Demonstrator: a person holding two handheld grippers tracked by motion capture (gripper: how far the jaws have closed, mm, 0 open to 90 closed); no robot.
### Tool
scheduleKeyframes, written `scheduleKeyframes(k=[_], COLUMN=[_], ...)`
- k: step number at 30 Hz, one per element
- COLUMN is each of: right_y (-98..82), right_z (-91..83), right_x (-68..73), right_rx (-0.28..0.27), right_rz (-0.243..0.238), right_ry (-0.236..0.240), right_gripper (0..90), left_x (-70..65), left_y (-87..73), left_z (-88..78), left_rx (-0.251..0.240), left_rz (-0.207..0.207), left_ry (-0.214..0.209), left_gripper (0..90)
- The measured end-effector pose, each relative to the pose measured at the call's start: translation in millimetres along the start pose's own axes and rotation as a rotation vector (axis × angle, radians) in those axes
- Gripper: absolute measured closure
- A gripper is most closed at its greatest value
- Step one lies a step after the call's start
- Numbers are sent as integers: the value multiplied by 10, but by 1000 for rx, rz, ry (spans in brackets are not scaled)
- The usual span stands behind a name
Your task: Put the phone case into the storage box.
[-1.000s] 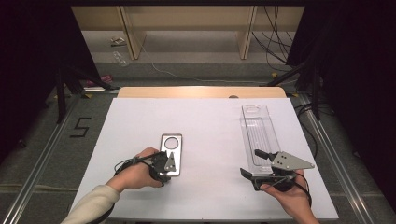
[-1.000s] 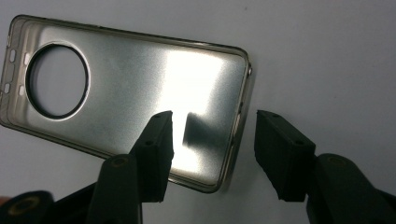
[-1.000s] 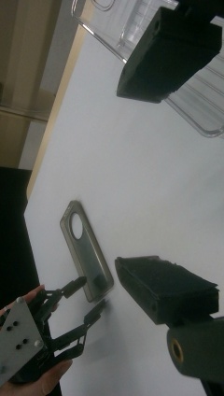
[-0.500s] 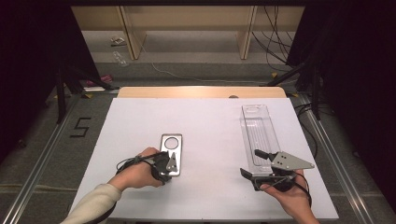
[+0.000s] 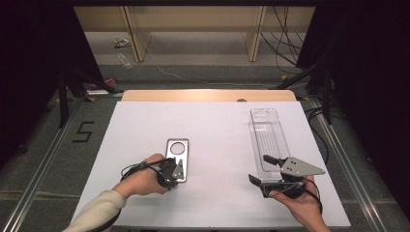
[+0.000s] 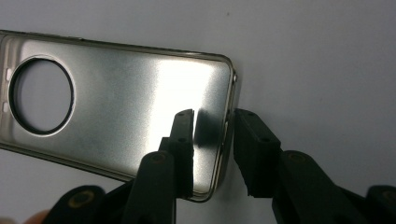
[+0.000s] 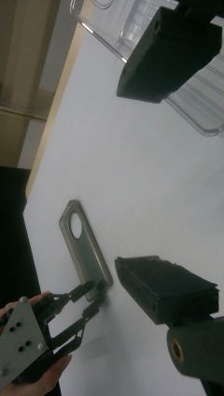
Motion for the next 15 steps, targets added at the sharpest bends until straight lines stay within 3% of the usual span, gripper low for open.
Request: scheduleKeyframes(k=[15], right_y=[-5], right_z=[1], right_x=[0], right_rx=[3], right_rz=[1], right_ry=[1], right_gripper=[160], left_x=[-9], left_y=[7], left_z=[10], left_rx=[11], left_rz=[49], left_ry=[-7], left_gripper=[772])
Point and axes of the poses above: each handheld gripper's, and its own axes: z roughly forward along the jaws, y roughly out of its top, x roughly to its left, the point moved 9 cm from there along z, roughly forward along the jaws, and after that the axes turned 7 degrees about -x, right-handed, at the moved point
